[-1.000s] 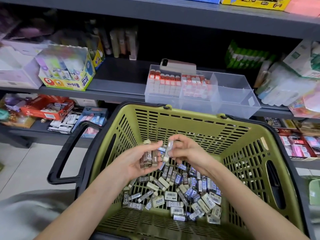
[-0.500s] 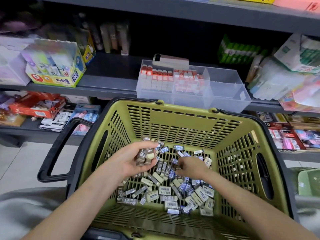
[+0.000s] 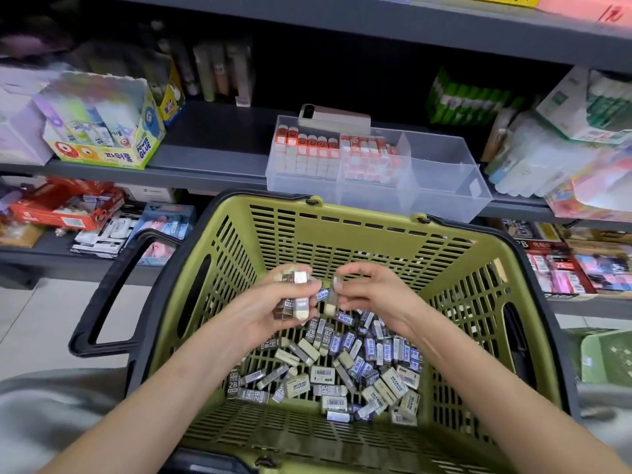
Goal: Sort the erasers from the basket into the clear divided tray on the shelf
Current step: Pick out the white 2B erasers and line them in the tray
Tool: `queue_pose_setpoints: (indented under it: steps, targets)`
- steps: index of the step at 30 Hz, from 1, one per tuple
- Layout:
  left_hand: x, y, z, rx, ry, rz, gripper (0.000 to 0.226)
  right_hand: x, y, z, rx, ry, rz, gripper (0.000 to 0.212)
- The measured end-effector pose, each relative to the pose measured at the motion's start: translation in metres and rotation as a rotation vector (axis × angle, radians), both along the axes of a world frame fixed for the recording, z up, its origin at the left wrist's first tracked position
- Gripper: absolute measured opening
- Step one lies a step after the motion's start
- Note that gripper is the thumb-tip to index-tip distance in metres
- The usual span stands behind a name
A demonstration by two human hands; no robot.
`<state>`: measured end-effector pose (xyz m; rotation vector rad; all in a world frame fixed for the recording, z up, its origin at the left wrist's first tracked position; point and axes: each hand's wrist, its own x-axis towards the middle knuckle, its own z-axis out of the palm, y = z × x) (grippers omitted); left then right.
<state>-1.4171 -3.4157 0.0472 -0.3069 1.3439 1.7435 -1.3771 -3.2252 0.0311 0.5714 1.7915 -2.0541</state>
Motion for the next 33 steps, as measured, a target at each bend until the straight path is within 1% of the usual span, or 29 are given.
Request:
queue_pose_setpoints:
  steps: [1,2,4,5,7,9,11,13,15,17,19,20,21,22,24,25,26,28,30,33]
  targets:
    - [0.001,0.001,0.001,0.015,0.024,-0.008,0.057,0.002,-0.006,0.012,-0.045,0.05,0.005,0.039]
    - [0.002,0.003,0.002,0.03,0.038,-0.017,0.057,0.004,-0.014,0.021,-0.036,0.096,0.02,0.04]
    - [0.003,0.003,0.001,0.051,0.037,-0.022,0.06,0.009,-0.024,0.03,0.029,0.158,0.021,0.035]
    - [0.004,0.003,0.0,0.054,0.037,-0.024,0.06,0.011,-0.026,0.031,0.029,0.165,0.004,0.032]
    - [0.006,0.002,0.0,0.045,0.072,-0.043,0.061,0.012,-0.027,0.032,-0.036,0.137,-0.029,0.029]
    - [0.009,0.002,-0.001,0.01,0.14,-0.082,0.063,0.013,-0.026,0.031,-0.081,0.101,-0.018,0.025]
    - [0.011,0.003,-0.001,-0.016,0.169,-0.115,0.068,0.016,-0.026,0.03,-0.085,0.079,0.016,0.024]
    - [0.011,0.004,-0.002,-0.037,0.159,-0.137,0.07,0.019,-0.025,0.028,-0.062,0.08,0.03,0.025]
    - [0.012,0.006,-0.002,-0.055,0.096,-0.105,0.068,0.022,-0.025,0.026,0.038,0.145,0.028,0.023]
    - [0.012,0.007,-0.001,-0.06,-0.005,-0.034,0.064,0.023,-0.025,0.022,0.156,0.239,0.005,0.021]
    - [0.012,0.006,0.0,-0.063,-0.085,0.012,0.057,0.027,-0.026,0.013,0.212,0.25,-0.04,0.014]
    - [0.01,0.004,0.001,-0.058,-0.122,0.046,0.053,0.029,-0.026,0.005,0.234,0.203,-0.031,0.009]
    - [0.008,0.003,0.001,-0.052,-0.15,0.09,0.052,0.034,-0.025,-0.005,0.258,0.116,0.032,0.009]
    - [0.006,0.001,0.002,-0.051,-0.161,0.129,0.051,0.041,-0.024,-0.016,0.29,-0.006,0.155,0.013]
    - [0.002,-0.001,0.004,-0.052,-0.135,0.163,0.049,0.056,-0.024,-0.044,0.39,-0.254,0.472,0.029]
    - [0.002,-0.001,0.006,-0.049,-0.116,0.162,0.049,0.063,-0.024,-0.059,0.447,-0.325,0.582,0.039]
    - [0.002,-0.001,0.007,-0.046,-0.099,0.157,0.049,0.068,-0.023,-0.073,0.517,-0.343,0.633,0.048]
    - [0.004,0.0,0.009,-0.041,-0.087,0.156,0.05,0.068,-0.018,-0.088,0.704,-0.245,0.621,0.058]
    - [0.004,0.0,0.008,-0.038,-0.09,0.166,0.052,0.062,-0.009,-0.094,0.867,-0.11,0.599,0.062]
    - [0.004,0.001,0.008,-0.052,-0.078,0.17,0.053,0.06,-0.003,-0.098,1.133,0.049,0.681,0.056]
